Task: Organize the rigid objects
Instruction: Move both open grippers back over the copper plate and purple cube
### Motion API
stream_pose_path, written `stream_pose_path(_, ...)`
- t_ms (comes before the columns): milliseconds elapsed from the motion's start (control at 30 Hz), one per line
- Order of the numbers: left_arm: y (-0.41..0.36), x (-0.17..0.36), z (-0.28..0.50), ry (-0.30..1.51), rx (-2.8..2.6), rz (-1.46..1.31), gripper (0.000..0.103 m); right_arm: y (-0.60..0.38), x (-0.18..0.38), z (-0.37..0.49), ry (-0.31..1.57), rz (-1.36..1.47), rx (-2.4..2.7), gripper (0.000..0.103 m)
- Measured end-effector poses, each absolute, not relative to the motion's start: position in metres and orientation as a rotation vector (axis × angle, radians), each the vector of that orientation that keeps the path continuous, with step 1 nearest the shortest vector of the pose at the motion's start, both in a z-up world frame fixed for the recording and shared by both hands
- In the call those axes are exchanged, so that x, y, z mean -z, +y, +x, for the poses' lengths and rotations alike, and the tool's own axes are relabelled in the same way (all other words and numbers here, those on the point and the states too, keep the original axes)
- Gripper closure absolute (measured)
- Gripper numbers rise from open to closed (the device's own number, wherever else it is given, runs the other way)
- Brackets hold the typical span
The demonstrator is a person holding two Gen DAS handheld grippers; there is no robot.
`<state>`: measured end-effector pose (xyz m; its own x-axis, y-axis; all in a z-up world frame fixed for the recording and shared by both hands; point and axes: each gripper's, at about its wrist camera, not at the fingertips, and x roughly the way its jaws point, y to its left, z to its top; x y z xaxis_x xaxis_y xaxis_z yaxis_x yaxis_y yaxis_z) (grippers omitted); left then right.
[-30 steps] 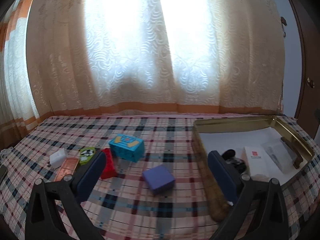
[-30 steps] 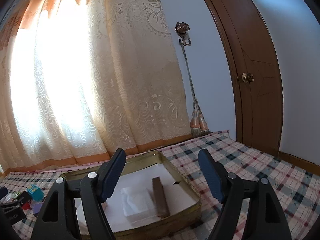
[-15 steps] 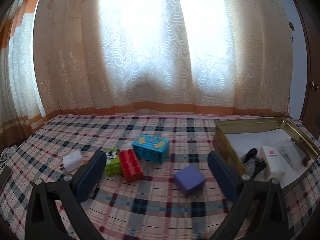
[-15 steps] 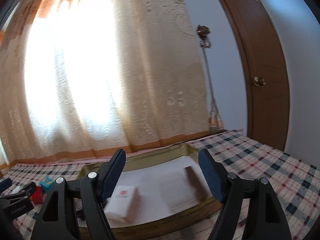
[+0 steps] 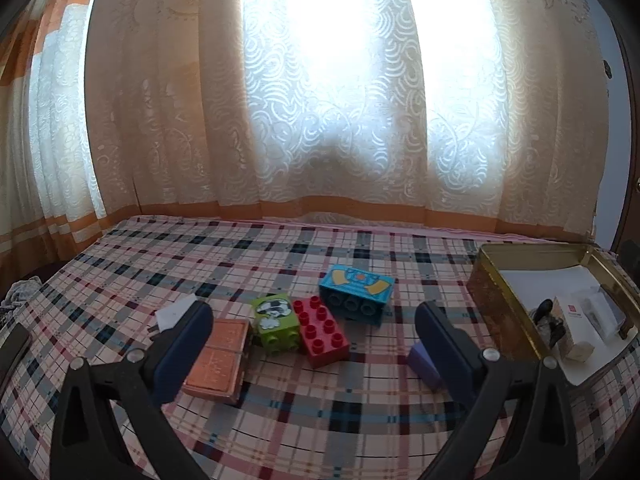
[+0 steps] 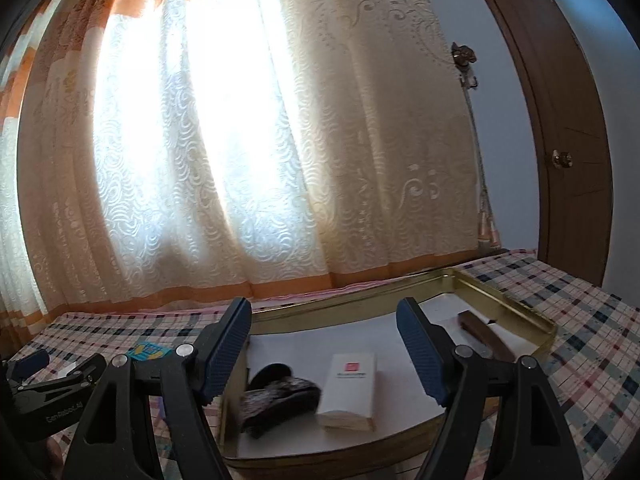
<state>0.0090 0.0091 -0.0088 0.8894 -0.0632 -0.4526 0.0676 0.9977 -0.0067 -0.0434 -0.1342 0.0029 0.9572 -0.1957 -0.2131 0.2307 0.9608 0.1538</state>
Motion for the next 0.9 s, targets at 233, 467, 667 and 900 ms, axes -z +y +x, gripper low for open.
stream_pose_path(233, 0.037, 0.011, 0.019, 0.498, 0.047, -0.002, 0.001, -0.108, -0.003, -0.034, 0.221, 0.151, 0.167, 0.026)
stream_pose_path(467, 0.074, 0.016, 0.033, 0.541, -0.002, -0.038, 0.001, -0.076, 0.001, -0.015, 0.285, 0.130, 0.092, 0.026)
stream_pose_path(667, 0.112, 0.022, 0.044, 0.590, -0.072, -0.096, 0.001, -0.048, 0.004, -0.001, 0.332, 0.093, 0.043, 0.026)
stream_pose_path(900, 0.130, 0.028, 0.052, 0.634, -0.094, -0.110, 0.002, -0.023, 0.011, 0.021, 0.446, 0.048, -0.023, 0.026)
